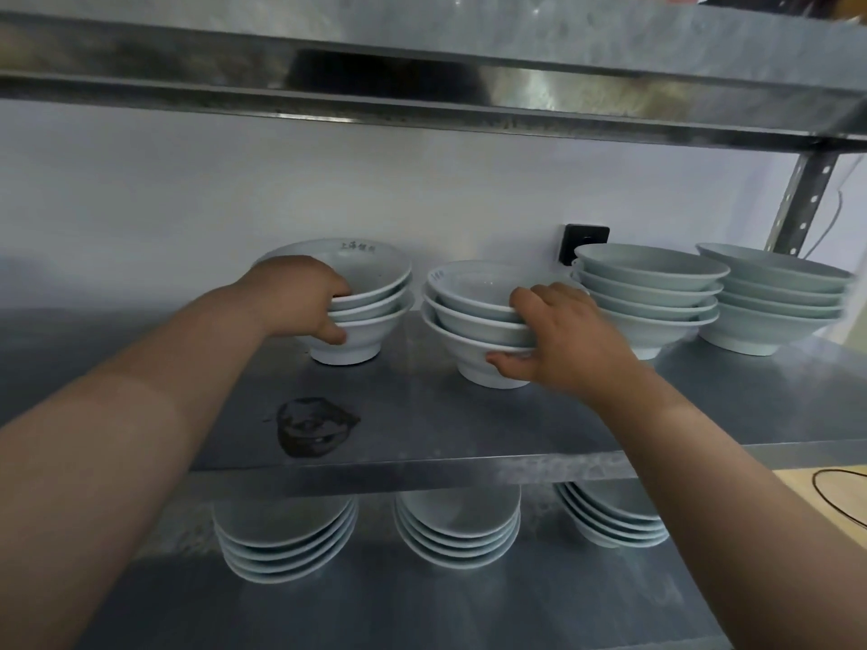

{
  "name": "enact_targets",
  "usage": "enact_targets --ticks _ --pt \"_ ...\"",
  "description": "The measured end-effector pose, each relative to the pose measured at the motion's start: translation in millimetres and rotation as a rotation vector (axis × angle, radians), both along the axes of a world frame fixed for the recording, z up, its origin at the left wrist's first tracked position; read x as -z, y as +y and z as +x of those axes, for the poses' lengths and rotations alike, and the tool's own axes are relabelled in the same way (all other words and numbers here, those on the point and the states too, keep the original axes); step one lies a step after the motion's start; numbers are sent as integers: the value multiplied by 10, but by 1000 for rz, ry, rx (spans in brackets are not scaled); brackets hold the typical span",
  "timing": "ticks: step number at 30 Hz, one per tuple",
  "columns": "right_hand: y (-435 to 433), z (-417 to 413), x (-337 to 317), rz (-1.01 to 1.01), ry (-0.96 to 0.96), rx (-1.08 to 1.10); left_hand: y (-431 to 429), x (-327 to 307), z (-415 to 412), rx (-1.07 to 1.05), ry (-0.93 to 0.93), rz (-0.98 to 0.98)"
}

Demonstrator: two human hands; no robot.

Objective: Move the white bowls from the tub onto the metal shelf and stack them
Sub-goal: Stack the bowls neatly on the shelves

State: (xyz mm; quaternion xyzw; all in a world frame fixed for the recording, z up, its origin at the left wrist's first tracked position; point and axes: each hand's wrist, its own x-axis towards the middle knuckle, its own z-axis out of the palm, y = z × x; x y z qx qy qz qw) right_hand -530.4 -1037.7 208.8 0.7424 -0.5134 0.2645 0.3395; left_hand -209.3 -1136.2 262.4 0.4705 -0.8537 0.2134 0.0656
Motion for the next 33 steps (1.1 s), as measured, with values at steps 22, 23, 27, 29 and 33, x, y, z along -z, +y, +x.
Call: enact_targets --ticks 22,23,27,29,33 --pt "-595 -233 -37 101 -156 -40 -83 208 68 42 290 -11" --pt "-597 -230 -32 100 -162 -41 -65 204 59 33 282 -16" --pt "-559 -160 -33 157 -202 31 -5 208 51 -8 289 27" --pt "-523 -118 -23 174 -239 49 70 209 91 56 383 34" --pt "-337 207 43 113 -400 -71 430 258 330 173 803 49"
